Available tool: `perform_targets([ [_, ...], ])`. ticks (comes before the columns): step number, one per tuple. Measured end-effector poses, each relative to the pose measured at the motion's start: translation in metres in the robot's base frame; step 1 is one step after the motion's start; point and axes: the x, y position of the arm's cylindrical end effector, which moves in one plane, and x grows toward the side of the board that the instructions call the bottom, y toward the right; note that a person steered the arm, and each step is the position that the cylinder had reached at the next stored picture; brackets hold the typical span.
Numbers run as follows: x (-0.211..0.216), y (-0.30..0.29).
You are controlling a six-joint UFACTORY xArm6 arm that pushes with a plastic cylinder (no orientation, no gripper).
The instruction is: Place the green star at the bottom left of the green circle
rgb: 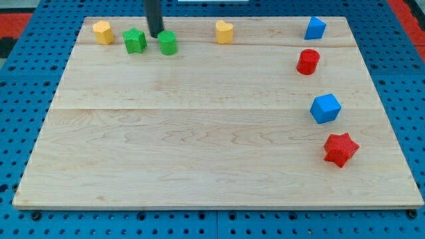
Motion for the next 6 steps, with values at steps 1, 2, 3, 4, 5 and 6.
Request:
perform_targets([
  [1, 0.019, 0.024],
  [2, 0.027, 0.021],
  [3, -0.004, -0.029],
  [4, -0.035, -0.064],
  [5, -0.024, -0.109],
  [6, 0.007, -0.078],
])
